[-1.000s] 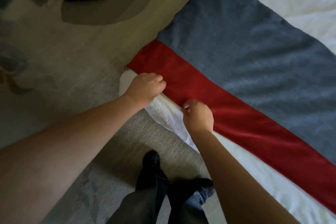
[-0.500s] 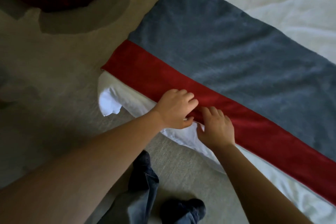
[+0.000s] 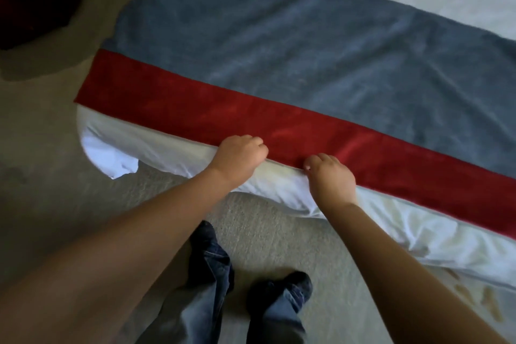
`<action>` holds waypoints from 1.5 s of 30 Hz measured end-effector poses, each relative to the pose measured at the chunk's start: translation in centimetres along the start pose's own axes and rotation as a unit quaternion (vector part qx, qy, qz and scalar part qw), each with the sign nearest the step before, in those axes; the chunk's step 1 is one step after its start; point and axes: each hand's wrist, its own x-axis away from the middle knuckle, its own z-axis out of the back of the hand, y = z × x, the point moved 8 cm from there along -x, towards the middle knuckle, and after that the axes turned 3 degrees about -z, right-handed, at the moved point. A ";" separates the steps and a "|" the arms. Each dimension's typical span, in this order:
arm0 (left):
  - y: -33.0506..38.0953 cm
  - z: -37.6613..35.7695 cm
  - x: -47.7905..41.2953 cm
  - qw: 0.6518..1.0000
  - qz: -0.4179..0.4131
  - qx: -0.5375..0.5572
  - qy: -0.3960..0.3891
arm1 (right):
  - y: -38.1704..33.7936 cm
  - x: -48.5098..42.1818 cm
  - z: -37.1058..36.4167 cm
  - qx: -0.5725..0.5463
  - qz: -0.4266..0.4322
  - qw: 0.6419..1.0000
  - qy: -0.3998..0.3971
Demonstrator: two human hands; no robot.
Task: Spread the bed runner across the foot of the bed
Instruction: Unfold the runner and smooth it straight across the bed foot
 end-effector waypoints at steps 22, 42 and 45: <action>19.3 0.5 -8.0 0.995 0.016 0.098 0.027 | 19.5 7.7 -0.9 0.019 -0.038 0.997 0.061; 25.6 0.5 -11.3 0.994 0.047 0.096 0.033 | 27.9 10.7 -1.5 -0.021 -0.006 0.997 0.074; 28.4 1.0 -13.7 0.993 0.013 0.113 0.044 | 31.6 11.2 -1.2 0.000 -0.039 0.997 0.073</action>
